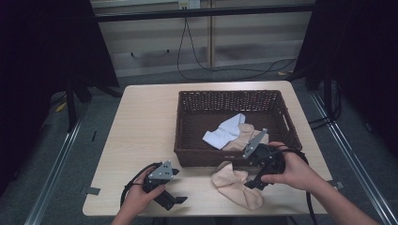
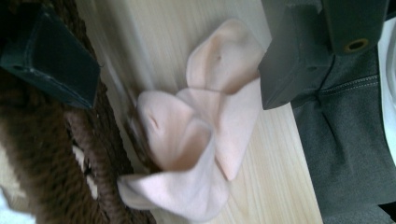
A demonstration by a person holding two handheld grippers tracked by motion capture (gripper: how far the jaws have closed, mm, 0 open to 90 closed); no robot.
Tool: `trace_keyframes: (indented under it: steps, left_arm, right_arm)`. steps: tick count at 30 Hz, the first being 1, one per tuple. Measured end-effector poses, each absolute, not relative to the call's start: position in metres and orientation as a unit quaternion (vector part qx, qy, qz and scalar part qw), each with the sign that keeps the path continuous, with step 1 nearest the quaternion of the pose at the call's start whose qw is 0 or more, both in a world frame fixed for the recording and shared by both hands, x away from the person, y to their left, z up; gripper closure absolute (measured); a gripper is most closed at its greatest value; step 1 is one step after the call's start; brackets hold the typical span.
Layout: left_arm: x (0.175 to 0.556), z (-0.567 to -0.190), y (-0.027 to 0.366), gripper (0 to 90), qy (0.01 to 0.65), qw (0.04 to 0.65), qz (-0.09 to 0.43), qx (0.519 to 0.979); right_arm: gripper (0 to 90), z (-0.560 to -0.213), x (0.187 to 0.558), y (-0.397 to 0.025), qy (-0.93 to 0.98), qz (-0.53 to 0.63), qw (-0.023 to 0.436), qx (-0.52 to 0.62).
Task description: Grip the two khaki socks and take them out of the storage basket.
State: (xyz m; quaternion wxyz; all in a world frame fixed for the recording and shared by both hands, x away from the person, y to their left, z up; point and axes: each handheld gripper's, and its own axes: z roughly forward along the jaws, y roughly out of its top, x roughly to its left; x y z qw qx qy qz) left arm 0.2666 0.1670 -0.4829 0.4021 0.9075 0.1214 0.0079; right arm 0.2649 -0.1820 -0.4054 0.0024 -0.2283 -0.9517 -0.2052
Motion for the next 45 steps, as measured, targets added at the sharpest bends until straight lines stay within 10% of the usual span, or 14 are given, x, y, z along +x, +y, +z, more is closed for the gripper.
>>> trace_keyframes:
  steps: [45]
  left_arm:
    - [0.266, -0.482, 0.167, 2.4, 0.119, 0.401, 0.008, 0.908]
  right_arm:
    - [6.5, -0.450, 0.229, -0.253, -0.917, -0.277, -0.017, -0.287]
